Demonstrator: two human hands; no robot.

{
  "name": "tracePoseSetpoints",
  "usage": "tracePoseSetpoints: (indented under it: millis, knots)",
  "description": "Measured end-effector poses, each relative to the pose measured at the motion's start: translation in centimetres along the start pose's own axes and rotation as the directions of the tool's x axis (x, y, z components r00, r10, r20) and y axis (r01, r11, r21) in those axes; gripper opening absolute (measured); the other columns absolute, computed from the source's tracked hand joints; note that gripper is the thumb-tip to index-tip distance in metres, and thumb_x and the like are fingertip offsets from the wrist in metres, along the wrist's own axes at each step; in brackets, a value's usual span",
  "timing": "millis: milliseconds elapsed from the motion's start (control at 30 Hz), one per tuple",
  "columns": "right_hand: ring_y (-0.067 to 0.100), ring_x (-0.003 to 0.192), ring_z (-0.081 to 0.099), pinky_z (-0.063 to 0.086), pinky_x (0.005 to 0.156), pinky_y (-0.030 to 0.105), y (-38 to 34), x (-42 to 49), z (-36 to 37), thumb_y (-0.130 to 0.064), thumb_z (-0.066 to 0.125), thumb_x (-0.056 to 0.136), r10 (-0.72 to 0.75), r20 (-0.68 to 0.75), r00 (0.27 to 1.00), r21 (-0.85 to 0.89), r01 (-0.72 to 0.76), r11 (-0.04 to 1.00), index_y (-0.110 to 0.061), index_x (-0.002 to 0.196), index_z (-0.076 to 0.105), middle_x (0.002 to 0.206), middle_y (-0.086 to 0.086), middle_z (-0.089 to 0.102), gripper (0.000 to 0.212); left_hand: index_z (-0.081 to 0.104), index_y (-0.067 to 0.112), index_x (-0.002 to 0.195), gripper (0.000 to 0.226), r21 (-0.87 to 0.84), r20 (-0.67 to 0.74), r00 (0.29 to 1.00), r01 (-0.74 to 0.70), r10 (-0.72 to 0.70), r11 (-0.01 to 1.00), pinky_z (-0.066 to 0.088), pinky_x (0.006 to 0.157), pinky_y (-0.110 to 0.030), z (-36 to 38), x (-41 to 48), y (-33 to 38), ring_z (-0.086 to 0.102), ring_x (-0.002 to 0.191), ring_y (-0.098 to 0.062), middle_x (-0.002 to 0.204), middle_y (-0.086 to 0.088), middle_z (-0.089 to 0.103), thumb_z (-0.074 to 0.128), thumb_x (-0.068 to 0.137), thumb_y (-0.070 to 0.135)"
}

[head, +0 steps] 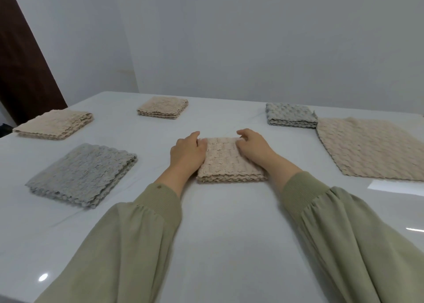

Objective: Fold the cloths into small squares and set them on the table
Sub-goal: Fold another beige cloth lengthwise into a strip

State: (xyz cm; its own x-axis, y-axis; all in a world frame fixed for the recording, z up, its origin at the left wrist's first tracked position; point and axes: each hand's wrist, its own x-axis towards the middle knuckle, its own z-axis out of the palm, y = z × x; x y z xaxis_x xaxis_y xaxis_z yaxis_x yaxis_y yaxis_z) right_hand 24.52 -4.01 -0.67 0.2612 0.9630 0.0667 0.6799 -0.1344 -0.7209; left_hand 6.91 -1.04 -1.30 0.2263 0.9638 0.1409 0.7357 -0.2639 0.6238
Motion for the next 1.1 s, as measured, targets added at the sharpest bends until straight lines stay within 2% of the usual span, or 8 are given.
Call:
tracePoseSetpoints:
  millis: [67, 167, 267, 367, 533, 633, 1000, 1100]
  knots:
    - [0.021, 0.101, 0.054, 0.047, 0.089, 0.035, 0.0, -0.3, -0.4, -0.02, 0.047, 0.086, 0.012, 0.057, 0.998, -0.043, -0.009, 0.999, -0.016, 0.134, 0.049, 0.115, 0.008, 0.06, 0.048, 0.032, 0.021, 0.145, 0.053, -0.065, 0.043, 0.999, -0.011, 0.014, 0.998, 0.03, 0.11, -0.042, 0.0, 0.0, 0.3, 0.035, 0.134, -0.025, 0.144, -0.004, 0.042, 0.045, 0.096, 0.037]
    - [0.023, 0.112, 0.052, 0.044, 0.097, 0.037, 0.1, -1.4, -2.0, -0.023, 0.052, 0.085, 0.022, 0.116, 0.993, -0.124, -0.008, 0.992, -0.015, 0.127, 0.055, 0.121, 0.007, 0.059, 0.042, 0.032, 0.021, 0.145, 0.061, -0.185, 0.079, 0.996, -0.035, 0.051, 0.982, 0.035, 0.106, -0.036, -0.2, -0.8, 0.9, 0.042, 0.127, -0.021, 0.138, -0.003, 0.045, 0.056, 0.091, 0.036]
    - [0.02, 0.085, 0.061, 0.048, 0.074, 0.028, 0.5, -3.3, -4.4, -0.025, 0.058, 0.085, 0.054, 0.233, 0.971, -0.143, -0.021, 0.99, -0.009, 0.098, 0.066, 0.095, 0.007, 0.068, 0.023, 0.04, 0.019, 0.142, 0.055, -0.291, 0.13, 0.99, -0.016, 0.056, 0.957, 0.041, 0.075, -0.016, -0.4, -1.8, 2.0, 0.054, 0.094, -0.011, 0.121, -0.001, 0.051, 0.057, 0.091, 0.035]
    - [0.015, 0.082, 0.057, 0.045, 0.078, 0.029, 1.1, -5.1, -6.8, -0.033, 0.062, 0.084, 0.081, 0.31, 0.947, -0.226, -0.01, 0.974, -0.011, 0.091, 0.066, 0.089, 0.0, 0.065, 0.023, 0.048, 0.017, 0.136, 0.05, -0.329, 0.199, 0.979, 0.016, 0.053, 0.944, 0.038, 0.059, -0.013, 0.0, -3.0, 3.6, 0.05, 0.075, -0.003, 0.123, 0.0, 0.055, 0.058, 0.091, 0.034]
    - [0.016, 0.074, 0.057, 0.047, 0.078, 0.031, 2.8, -8.1, -10.0, -0.027, 0.062, 0.084, 0.107, 0.348, 0.931, -0.244, -0.02, 0.97, -0.005, 0.09, 0.064, 0.083, 0.004, 0.065, 0.023, 0.047, 0.019, 0.134, 0.048, -0.287, 0.235, 0.961, -0.074, 0.145, 0.955, 0.039, 0.085, -0.024, 1.9, -5.6, 6.4, 0.051, 0.098, -0.015, 0.116, -0.005, 0.052, 0.061, 0.089, 0.03]
    - [0.013, 0.059, 0.056, 0.046, 0.06, 0.02, 4.2, -10.4, -11.9, -0.019, 0.058, 0.088, 0.13, 0.364, 0.922, -0.202, -0.058, 0.978, -0.007, 0.084, 0.061, 0.074, 0.005, 0.065, 0.013, 0.049, 0.019, 0.133, 0.047, -0.313, 0.278, 0.943, -0.09, 0.181, 0.946, 0.039, 0.082, -0.023, 3.4, -7.0, 8.4, 0.054, 0.097, -0.015, 0.107, -0.003, 0.054, 0.061, 0.089, 0.028]
    - [0.011, 0.046, 0.054, 0.042, 0.056, 0.02, 8.0, -15.3, -14.9, -0.023, 0.051, 0.091, 0.149, 0.185, 0.971, -0.203, -0.111, 0.973, -0.01, 0.082, 0.062, 0.065, 0.0, 0.065, 0.019, 0.051, 0.02, 0.132, 0.047, -0.309, 0.278, 0.922, -0.182, 0.271, 0.934, 0.037, 0.08, -0.022, 7.0, -9.4, 12.4, 0.052, 0.093, -0.012, 0.097, 0.004, 0.051, 0.063, 0.088, 0.031]
    - [0.012, 0.061, 0.058, 0.041, 0.059, 0.022, 8.2, -15.6, -14.8, -0.023, 0.05, 0.091, 0.148, 0.13, 0.981, -0.285, -0.106, 0.953, -0.009, 0.09, 0.064, 0.076, 0.001, 0.067, 0.02, 0.049, 0.021, 0.133, 0.046, -0.171, 0.209, 0.919, -0.302, 0.334, 0.938, 0.038, 0.086, -0.025, 7.2, -9.9, 12.7, 0.051, 0.099, -0.013, 0.108, 0.004, 0.052, 0.059, 0.09, 0.033]
